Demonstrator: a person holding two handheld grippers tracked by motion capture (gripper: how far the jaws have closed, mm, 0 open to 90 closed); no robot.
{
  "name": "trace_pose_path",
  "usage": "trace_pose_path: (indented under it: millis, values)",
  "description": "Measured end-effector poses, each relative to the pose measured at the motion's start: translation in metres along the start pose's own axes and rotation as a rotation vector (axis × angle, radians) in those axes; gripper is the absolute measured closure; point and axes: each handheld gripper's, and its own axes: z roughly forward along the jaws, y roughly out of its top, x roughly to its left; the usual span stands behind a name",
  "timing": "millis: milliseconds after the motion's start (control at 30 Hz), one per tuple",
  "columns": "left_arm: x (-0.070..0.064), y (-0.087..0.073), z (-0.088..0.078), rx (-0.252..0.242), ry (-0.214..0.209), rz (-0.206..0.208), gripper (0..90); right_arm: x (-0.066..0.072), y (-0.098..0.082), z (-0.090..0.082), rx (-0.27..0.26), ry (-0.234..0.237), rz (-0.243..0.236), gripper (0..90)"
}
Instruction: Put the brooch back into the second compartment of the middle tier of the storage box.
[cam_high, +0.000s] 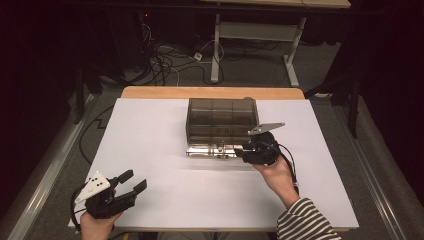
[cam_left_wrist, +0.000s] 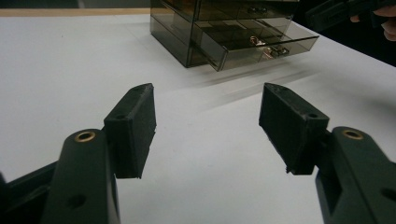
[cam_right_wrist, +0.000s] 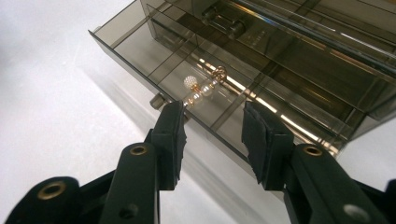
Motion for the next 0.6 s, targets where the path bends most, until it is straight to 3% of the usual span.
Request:
trace_pose_path:
  millis: [600]
  values:
    - [0.0, 0.0, 0.0, 0.0, 0.002, -0.005, 35.5, -0.012, -0.025, -0.024, -0.048, -0.004, 0.05, 56.0]
